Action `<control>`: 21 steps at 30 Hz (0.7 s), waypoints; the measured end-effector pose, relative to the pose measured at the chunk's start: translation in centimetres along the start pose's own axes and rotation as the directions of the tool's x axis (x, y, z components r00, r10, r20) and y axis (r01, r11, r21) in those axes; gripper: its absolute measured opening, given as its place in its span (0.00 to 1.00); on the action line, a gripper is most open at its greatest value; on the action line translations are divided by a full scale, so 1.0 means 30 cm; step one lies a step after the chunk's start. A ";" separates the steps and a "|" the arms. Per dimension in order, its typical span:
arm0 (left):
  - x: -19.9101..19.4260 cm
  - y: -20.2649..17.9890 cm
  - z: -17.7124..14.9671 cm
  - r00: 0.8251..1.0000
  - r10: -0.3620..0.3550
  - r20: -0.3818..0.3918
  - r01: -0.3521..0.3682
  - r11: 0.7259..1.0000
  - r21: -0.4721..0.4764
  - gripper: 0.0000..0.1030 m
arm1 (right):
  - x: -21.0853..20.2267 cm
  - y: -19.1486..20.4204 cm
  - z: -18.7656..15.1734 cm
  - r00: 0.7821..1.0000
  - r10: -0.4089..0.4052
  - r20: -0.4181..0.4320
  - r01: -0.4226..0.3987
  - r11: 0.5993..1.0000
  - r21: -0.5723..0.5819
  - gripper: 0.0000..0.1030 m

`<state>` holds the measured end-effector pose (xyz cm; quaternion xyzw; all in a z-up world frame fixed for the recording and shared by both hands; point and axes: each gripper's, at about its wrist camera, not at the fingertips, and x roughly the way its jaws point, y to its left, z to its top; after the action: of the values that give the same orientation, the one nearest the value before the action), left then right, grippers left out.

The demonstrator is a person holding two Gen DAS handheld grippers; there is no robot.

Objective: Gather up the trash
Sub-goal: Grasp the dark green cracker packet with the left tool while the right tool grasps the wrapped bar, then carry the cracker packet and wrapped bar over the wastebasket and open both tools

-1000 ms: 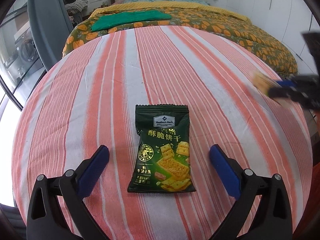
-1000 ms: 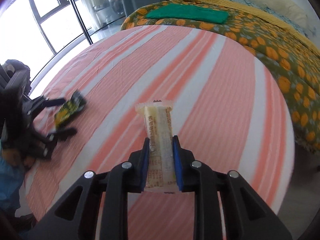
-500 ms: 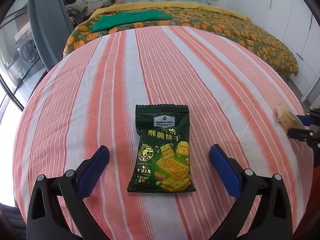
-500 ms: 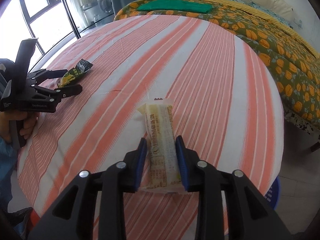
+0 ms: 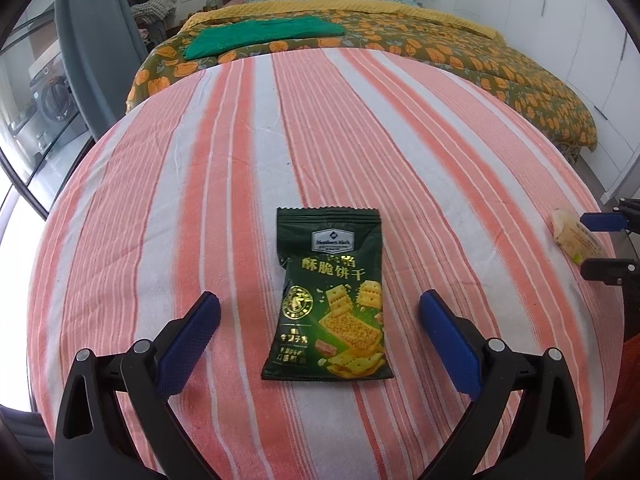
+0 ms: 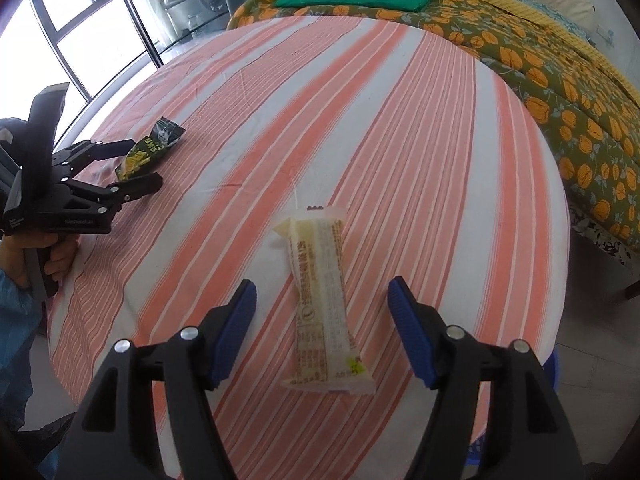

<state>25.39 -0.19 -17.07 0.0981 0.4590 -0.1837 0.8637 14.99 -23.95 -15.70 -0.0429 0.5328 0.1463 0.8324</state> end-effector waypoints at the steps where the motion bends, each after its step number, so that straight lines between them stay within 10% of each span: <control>1: -0.003 0.002 0.001 1.000 0.007 0.003 -0.007 1.000 -0.009 0.90 | 0.004 0.006 0.006 1.000 -0.001 -0.007 0.001 1.000 -0.008 0.62; 5: -0.011 -0.010 0.012 1.000 0.012 0.014 -0.012 1.000 -0.028 0.69 | 0.023 0.023 0.026 1.000 -0.004 -0.029 0.004 1.000 -0.018 0.31; 7: -0.022 -0.019 0.020 1.000 0.010 0.014 -0.009 1.000 -0.027 0.40 | 0.020 0.022 0.026 1.000 -0.001 -0.026 0.001 1.000 -0.008 0.21; 21: -0.213 -0.206 0.047 0.991 0.023 0.128 -0.027 0.999 0.028 0.31 | -0.161 -0.007 -0.042 0.992 0.058 0.108 -0.064 0.997 0.051 0.21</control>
<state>20.68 -4.87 -11.00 0.1047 0.3986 -0.1857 0.8920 12.06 -25.39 -11.92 0.0038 0.4926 0.1593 0.8556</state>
